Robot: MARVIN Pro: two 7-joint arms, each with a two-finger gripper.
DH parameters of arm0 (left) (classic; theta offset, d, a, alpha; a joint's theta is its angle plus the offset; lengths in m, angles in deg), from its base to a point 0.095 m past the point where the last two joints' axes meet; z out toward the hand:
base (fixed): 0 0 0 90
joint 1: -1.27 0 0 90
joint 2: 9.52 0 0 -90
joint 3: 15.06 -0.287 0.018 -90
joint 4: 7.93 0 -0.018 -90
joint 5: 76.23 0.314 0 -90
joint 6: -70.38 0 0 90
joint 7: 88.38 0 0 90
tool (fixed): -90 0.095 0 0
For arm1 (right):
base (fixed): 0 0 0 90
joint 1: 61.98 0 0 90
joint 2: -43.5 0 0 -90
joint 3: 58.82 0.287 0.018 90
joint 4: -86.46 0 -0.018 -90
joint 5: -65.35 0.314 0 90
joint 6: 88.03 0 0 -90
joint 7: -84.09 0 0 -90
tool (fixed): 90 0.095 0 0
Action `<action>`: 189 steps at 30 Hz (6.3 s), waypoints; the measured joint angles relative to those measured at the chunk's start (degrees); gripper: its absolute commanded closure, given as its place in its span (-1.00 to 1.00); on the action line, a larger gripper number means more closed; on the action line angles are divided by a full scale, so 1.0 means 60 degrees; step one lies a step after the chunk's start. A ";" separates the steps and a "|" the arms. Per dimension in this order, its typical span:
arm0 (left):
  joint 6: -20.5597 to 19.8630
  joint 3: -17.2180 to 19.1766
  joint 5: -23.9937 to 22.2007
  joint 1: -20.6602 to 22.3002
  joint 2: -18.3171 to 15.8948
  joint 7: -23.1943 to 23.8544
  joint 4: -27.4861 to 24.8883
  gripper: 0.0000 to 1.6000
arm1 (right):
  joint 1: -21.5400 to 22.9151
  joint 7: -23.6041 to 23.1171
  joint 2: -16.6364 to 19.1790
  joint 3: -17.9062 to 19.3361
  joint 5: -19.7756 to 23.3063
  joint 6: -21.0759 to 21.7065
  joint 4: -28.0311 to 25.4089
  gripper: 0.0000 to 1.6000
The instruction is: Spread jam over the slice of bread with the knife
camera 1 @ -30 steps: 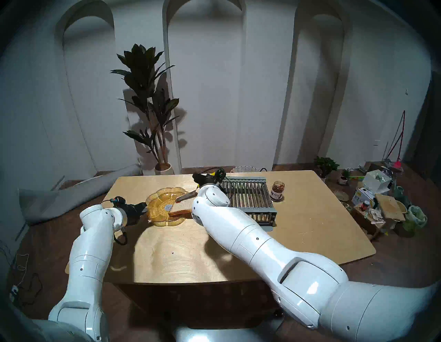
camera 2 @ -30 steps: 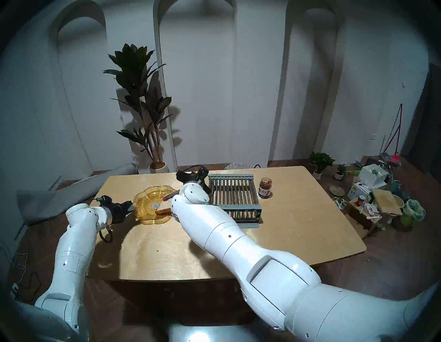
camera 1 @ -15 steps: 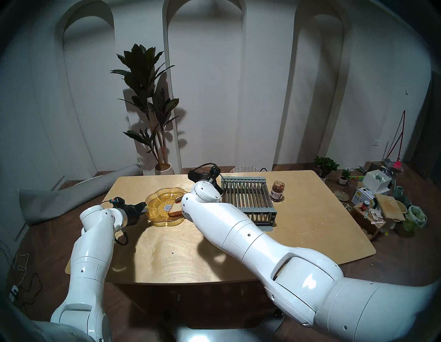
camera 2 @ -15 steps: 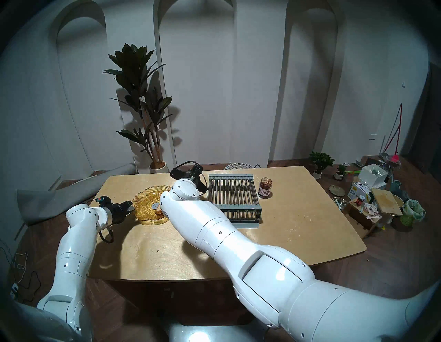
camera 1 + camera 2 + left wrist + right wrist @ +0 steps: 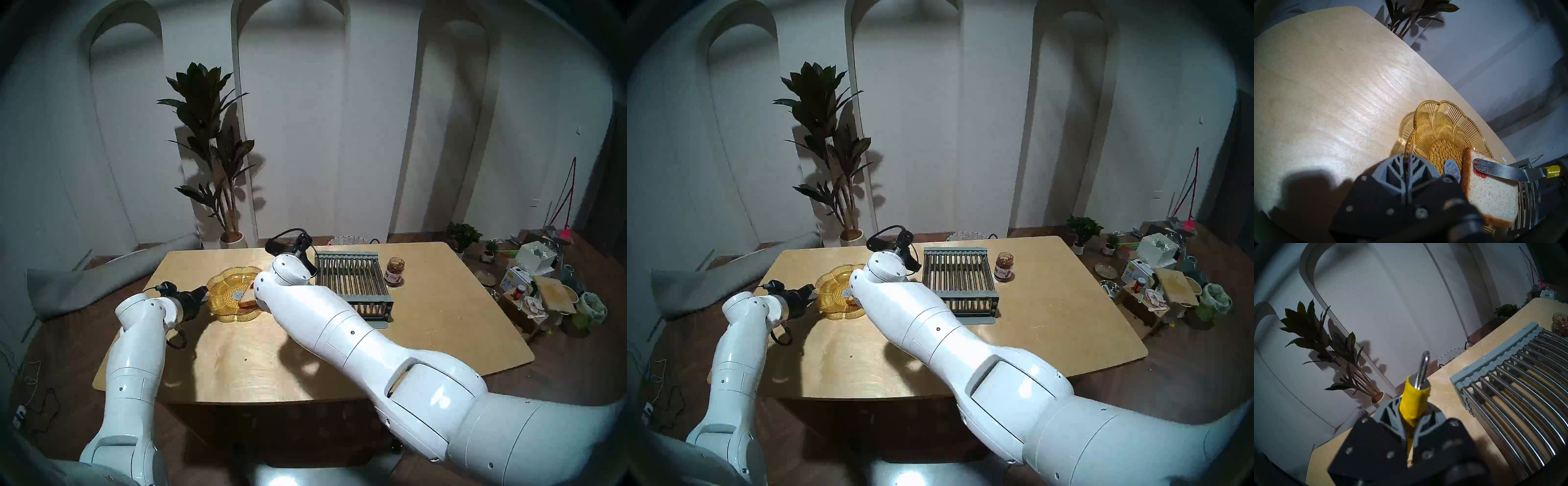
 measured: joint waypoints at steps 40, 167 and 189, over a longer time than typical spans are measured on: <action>0.0299 0.0313 -0.0446 0.0072 0.0365 -0.0728 -0.0026 1.00 | -0.0872 -0.0673 0.1262 0.0113 0.0205 -0.0172 -0.1576 1.00; 0.6260 -0.2143 0.5015 -0.4150 0.0117 -0.2116 -0.5518 -1.00 | -0.3349 0.1874 0.7744 -0.0254 -0.5893 0.1815 -1.0576 1.00; 0.7843 -0.2526 0.5596 -0.4091 0.0396 -0.2605 -0.4763 -1.00 | -0.5182 0.2046 0.8903 -0.0202 -0.6854 -0.1245 -0.9507 1.00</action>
